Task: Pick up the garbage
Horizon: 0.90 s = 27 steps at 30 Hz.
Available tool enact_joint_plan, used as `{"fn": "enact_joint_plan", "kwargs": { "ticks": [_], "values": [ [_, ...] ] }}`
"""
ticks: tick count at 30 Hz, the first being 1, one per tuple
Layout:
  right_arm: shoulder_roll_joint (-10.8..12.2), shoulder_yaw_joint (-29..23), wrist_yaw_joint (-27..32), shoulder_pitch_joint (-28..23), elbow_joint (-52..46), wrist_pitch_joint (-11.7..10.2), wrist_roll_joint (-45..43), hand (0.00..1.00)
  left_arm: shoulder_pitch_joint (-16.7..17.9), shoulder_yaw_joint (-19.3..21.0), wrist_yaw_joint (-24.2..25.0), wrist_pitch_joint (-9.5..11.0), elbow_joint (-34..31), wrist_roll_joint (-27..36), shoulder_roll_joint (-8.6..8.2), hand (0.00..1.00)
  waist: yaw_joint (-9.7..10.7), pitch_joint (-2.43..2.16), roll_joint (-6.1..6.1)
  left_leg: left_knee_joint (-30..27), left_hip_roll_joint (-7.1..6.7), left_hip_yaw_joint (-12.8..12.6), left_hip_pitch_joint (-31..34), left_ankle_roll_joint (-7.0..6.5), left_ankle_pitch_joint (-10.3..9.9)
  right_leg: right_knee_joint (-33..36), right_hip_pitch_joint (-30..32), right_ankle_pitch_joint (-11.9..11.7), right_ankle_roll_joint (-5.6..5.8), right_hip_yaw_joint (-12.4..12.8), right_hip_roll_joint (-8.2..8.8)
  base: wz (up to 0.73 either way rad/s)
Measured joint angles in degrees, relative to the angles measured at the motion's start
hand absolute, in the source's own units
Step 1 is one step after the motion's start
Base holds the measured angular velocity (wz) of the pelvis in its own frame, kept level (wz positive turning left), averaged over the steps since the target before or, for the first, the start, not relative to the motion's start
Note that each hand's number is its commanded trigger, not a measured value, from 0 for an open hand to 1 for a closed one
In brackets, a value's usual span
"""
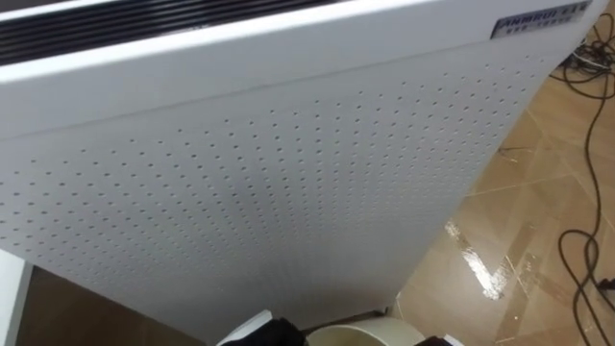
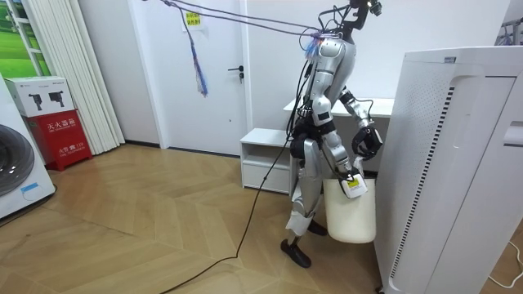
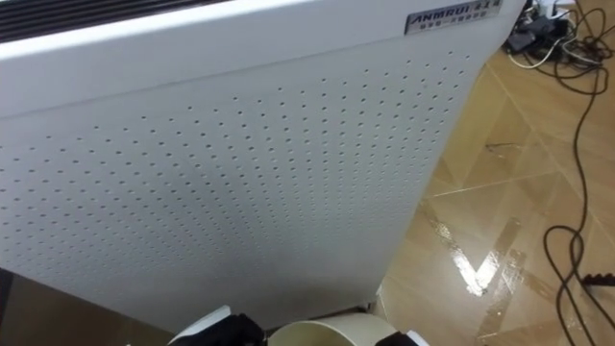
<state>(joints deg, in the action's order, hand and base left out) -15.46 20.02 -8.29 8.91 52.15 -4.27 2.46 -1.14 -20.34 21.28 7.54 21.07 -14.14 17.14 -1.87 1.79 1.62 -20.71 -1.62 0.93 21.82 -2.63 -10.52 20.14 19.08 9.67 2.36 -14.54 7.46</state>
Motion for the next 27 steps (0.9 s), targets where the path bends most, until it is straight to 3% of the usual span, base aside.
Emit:
{"fn": "enact_joint_plan", "kwargs": {
  "ticks": [16,27],
  "values": [
    [0.0,0.0,-1.1,-0.2,1.0,-0.2,2.2,1.0,-0.6,0.0,0.0,2.6,-0.1,0.3,-0.82,0.0,0.1,-0.23,-0.27,-0.1,-0.06,-0.6,0.0,-0.24,0.5,0.5,0.0,-0.1,-0.09,0.1,0.28,0.01],
    [0.0,0.1,-1.2,-0.2,1.2,-1.2,2.8,1.0,-0.6,-0.4,0.2,2.9,0.0,0.3,-0.82,0.0,0.2,-0.26,-0.3,0.0,-0.06,-0.6,0.0,-0.24,0.5,0.9,0.0,-0.1,-0.09,0.1,0.36,0.0]
  ]
}}
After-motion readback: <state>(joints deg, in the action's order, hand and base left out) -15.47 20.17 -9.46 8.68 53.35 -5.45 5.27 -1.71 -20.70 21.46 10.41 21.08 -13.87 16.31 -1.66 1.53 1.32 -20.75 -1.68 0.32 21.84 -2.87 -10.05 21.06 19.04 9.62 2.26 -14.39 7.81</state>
